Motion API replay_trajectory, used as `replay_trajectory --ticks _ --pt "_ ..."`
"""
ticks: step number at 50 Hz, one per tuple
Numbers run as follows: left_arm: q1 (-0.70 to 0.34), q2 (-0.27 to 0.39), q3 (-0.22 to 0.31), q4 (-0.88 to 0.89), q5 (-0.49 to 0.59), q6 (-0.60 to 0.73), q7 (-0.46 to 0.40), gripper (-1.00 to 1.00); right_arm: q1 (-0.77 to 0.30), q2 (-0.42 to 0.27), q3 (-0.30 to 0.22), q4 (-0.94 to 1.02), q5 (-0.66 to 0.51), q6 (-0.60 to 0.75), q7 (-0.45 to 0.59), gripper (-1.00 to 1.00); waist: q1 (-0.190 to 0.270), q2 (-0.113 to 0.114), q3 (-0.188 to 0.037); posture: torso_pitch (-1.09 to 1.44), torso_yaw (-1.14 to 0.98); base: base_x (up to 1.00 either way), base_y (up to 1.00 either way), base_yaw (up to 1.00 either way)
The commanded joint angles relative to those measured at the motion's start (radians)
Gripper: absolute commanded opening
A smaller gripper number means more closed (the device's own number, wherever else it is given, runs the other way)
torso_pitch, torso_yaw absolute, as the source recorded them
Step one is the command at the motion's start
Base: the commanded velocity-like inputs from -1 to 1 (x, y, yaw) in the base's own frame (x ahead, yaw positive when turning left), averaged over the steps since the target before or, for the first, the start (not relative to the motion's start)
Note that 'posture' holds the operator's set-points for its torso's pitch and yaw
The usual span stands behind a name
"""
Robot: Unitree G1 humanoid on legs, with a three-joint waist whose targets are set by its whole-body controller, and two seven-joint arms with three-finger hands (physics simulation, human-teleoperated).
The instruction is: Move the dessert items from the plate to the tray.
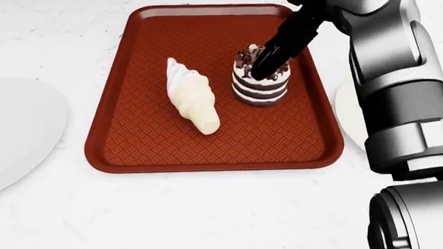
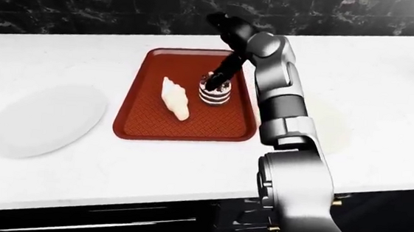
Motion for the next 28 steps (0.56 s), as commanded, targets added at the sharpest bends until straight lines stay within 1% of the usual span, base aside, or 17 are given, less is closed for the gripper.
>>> replay_trajectory --ticks 1,5,7,9,11,14,16,18,19,21,22,25,26,28 --pt "-0.035 0.010 0.004 -0.008 0.005 -0.016 0.010 1.00 -0.043 -0.017 -0.013 -0.066 0.010 0.001 0.000 1.00 -0.001 0.004 -0.029 0.00 0.00 0.00 0.00 0.00" --pt "-0.046 0.002 -0.006 0.001 0.013 -0.016 0.012 1.00 -0.036 -0.040 -0.022 -0.163 0.014 0.060 0.027 1.00 0.002 0.002 -0.027 0.00 0.00 0.00 0.00 0.00" --pt "-0.042 0.000 -0.001 0.004 0.018 -0.021 0.013 1.00 -0.020 -0.056 -0.036 -0.254 0.018 0.111 0.035 1.00 0.004 0.001 -0.026 0.00 0.00 0.00 0.00 0.00" --pt "-0.036 -0.002 0.002 0.004 0.020 -0.022 0.013 1.00 0.006 -0.074 -0.052 -0.379 0.023 0.195 0.054 1.00 0.006 -0.001 -0.025 0.00 0.00 0.00 0.00 0.00" --pt "-0.035 -0.002 0.005 0.013 0.020 -0.033 0.015 1.00 0.033 -0.092 -0.057 -0.483 0.025 0.259 0.076 1.00 0.009 -0.004 -0.023 0.00 0.00 0.00 0.00 0.00" --pt "-0.025 -0.008 0.006 0.019 0.020 -0.045 0.021 1.00 0.081 -0.131 -0.075 -0.652 0.022 0.357 0.109 1.00 0.011 -0.008 -0.021 0.00 0.00 0.00 0.00 0.00" --pt "-0.012 -0.009 0.012 0.018 0.018 -0.054 0.022 1.00 0.105 -0.158 -0.090 -0.722 0.019 0.399 0.115 1.00 0.013 -0.011 -0.020 0.00 0.00 0.00 0.00 0.00" --pt "-0.016 -0.003 0.011 0.021 0.017 -0.052 0.022 1.00 0.120 -0.209 -0.115 -0.785 0.015 0.445 0.128 1.00 0.013 -0.014 -0.021 0.00 0.00 0.00 0.00 0.00" --pt "-0.019 -0.002 0.010 0.022 0.016 -0.053 0.023 1.00 0.124 -0.220 -0.120 -0.801 0.019 0.460 0.130 1.00 0.013 -0.016 -0.022 0.00 0.00 0.00 0.00 0.00" --pt "-0.020 -0.002 0.008 0.021 0.019 -0.051 0.027 1.00 0.131 -0.278 -0.159 -0.849 0.021 0.497 0.120 1.00 0.015 -0.018 -0.023 0.00 0.00 0.00 0.00 0.00" --pt "-0.027 -0.004 0.005 0.020 0.020 -0.042 0.031 1.00 0.137 -0.292 -0.163 -0.863 0.029 0.506 0.118 1.00 0.016 -0.020 -0.023 0.00 0.00 0.00 0.00 0.00" --pt "-0.021 -0.002 0.010 0.022 0.022 -0.048 0.034 1.00 0.188 -0.360 -0.215 -0.958 0.050 0.566 0.111 1.00 0.019 -0.024 -0.020 0.00 0.00 0.00 0.00 0.00" --pt "-0.020 -0.002 0.010 0.025 0.022 -0.051 0.035 1.00 0.201 -0.377 -0.219 -0.972 0.061 0.566 0.104 1.00 0.020 -0.025 -0.020 0.00 0.00 0.00 0.00 0.00" --pt "-0.022 0.003 0.014 0.033 0.024 -0.051 0.042 1.00 0.234 -0.425 -0.269 -1.019 0.090 0.593 0.085 1.00 0.021 -0.027 -0.019 0.00 0.00 0.00 0.00 0.00"
